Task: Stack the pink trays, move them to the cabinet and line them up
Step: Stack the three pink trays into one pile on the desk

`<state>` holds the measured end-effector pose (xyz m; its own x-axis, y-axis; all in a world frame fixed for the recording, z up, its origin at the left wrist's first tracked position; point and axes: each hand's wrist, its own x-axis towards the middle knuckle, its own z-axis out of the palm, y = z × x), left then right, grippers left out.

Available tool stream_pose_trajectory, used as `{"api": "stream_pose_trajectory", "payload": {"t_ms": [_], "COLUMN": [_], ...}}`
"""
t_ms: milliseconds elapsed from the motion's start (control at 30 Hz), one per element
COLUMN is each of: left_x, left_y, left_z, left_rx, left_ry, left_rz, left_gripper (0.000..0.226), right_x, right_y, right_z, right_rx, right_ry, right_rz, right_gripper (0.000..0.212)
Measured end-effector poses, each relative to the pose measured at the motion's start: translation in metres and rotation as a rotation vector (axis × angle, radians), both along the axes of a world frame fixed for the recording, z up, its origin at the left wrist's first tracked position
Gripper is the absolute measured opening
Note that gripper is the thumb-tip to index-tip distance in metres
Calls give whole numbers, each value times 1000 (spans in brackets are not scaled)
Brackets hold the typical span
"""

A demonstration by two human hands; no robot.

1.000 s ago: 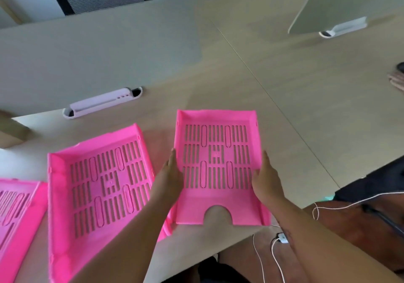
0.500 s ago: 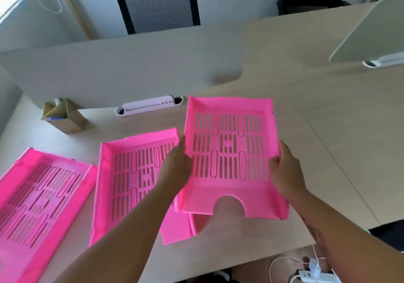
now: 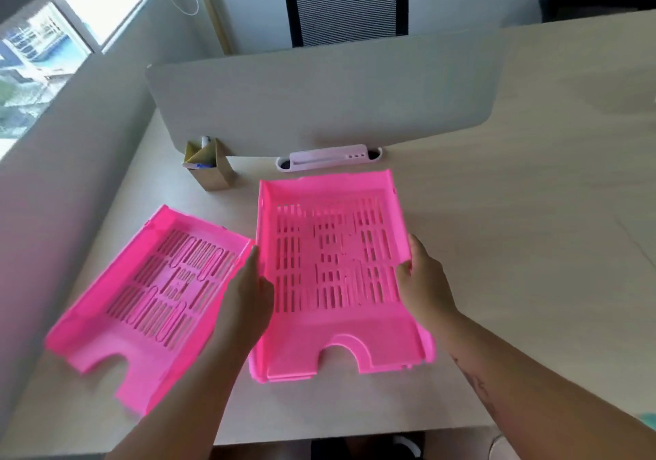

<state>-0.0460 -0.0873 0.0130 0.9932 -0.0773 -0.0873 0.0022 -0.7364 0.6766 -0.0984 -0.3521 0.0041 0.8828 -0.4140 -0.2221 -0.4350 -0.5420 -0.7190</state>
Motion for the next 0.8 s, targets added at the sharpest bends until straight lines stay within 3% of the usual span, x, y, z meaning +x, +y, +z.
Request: {"api": "stream_pose_trajectory", "payload": {"t_ms": [367,600,800], "left_x": [5,-1,-26], "left_y": [35,28,31], "left_z": [-14,-15,-12], "left_rx": [-82,-406,-520], "left_ry": [114,303,414], "left_rz": [-86,-140,-9], "left_gripper": [69,73,31], "right_x": [0,7,-8], "right_y": [23,16,20], "right_z": [-14,-13,-15], "right_rx": [-25,73,132], "right_ry": [35,55,74], "right_rz": [17,-62,-91], "right_gripper": [52,50,53]}}
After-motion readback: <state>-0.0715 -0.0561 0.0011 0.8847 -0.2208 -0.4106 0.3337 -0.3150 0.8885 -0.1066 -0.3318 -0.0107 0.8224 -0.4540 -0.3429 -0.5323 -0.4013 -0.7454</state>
